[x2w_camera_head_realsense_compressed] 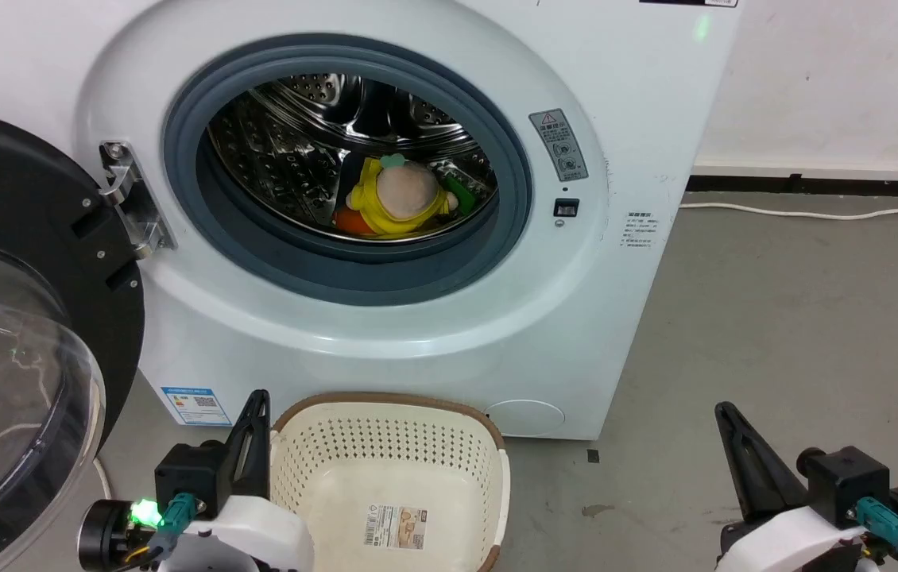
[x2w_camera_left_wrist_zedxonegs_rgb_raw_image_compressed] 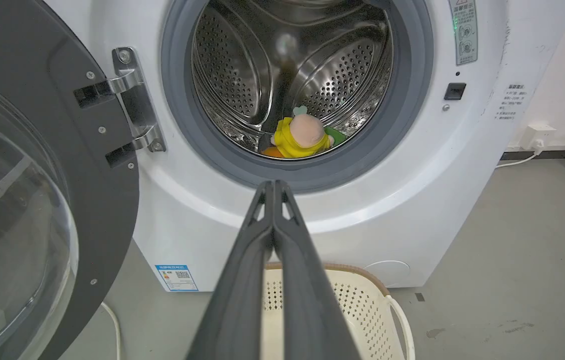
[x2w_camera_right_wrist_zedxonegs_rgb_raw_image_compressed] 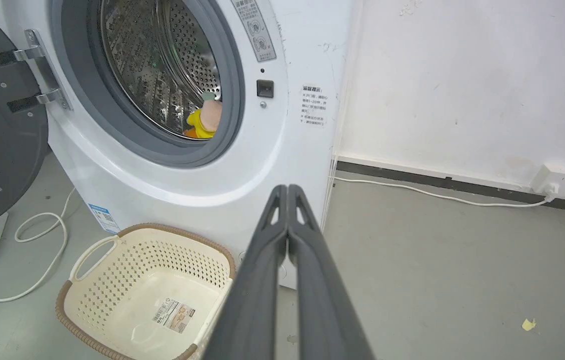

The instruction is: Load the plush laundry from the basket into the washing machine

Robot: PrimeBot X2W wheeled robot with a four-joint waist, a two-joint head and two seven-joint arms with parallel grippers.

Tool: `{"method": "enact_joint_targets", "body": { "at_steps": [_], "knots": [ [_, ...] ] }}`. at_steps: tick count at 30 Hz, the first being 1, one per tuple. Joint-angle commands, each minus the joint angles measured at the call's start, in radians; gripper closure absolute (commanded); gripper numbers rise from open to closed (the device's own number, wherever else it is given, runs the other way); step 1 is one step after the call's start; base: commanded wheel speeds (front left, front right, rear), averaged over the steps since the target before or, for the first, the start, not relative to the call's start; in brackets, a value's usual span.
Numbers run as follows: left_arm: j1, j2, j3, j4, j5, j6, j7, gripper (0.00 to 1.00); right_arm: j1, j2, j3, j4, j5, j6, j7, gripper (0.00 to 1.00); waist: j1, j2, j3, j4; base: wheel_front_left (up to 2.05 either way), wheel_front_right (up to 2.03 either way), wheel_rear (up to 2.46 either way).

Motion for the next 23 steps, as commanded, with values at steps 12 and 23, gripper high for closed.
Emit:
{"method": "enact_joint_targets", "body": {
  "at_steps": [12, 23],
  "knots": [
    [0.018, -0.015, 0.027, -0.027, 0.029, -0.012, 0.028, 1.0, -0.017, 0.0, -0.003, -0.015, -0.021, -0.001, 0.027, 1.0, -0.0001, 0.0, -0.005, -0.002, 0.0, 0.0, 0.0],
    [0.022, -0.026, 0.051, -0.046, 0.05, -0.021, 0.053, 1.0, -0.02, 0.0, -0.003, -0.024, -0.035, -0.001, 0.051, 1.0, -0.0001, 0.0, -0.009, -0.003, 0.0, 0.0, 0.0]
  ]
}}
